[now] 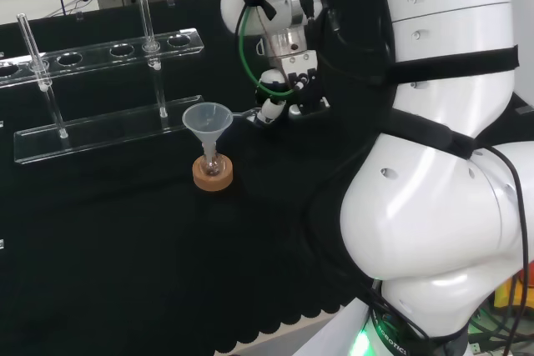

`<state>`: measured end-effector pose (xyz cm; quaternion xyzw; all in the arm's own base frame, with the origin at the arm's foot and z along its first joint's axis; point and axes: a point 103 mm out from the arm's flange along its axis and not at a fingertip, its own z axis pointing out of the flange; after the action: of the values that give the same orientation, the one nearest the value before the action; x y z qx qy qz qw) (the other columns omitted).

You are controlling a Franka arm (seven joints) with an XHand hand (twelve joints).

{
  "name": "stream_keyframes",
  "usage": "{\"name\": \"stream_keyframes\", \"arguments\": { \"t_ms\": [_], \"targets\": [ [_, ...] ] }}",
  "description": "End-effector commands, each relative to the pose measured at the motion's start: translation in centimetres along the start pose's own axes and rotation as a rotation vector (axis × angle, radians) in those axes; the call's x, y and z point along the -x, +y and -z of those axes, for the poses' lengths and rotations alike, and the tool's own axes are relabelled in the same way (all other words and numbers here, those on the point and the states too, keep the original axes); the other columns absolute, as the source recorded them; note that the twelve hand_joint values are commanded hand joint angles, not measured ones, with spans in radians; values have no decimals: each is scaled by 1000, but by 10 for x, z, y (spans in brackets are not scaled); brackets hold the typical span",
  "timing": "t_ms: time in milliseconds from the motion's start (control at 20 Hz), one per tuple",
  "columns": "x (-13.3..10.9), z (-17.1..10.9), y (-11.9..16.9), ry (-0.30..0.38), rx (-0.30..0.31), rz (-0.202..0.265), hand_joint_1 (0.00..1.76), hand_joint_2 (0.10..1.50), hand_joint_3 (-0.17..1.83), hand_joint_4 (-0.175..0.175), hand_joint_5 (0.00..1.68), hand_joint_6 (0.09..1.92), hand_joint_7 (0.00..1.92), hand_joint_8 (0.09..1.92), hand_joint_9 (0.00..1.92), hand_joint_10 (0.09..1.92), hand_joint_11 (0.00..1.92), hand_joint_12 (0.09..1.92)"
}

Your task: Pick up the weighing funnel.

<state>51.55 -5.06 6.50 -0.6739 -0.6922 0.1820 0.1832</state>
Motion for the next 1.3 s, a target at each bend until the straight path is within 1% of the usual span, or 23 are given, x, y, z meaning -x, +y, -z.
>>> {"name": "stream_keyframes", "arguments": {
  "t_ms": [50,250,600,750,950,1050,1300],
  "targets": [
    [33,49,-22,-4,72,-32,1075,1116,-175,175,1149,778,556,620,843,510,514,1248],
    [36,75,-44,-24,99,-64,1075,1115,-175,175,1149,779,539,612,836,503,518,1245],
    [37,102,-80,-37,116,-97,1075,1115,-175,175,1149,779,523,607,828,497,515,1242],
    [33,108,-94,-48,122,-102,1075,1116,-175,175,1149,780,518,606,826,496,513,1241],
    [23,112,-110,-74,124,-117,1075,1116,-175,175,1148,781,514,605,825,495,510,1241],
    [19,113,-118,-75,131,-122,1075,1116,-175,175,1148,781,513,605,825,494,510,1241],
    [3,113,-137,-82,149,-121,1075,1117,-175,175,1147,783,508,605,824,494,509,1242]
  ]
}}
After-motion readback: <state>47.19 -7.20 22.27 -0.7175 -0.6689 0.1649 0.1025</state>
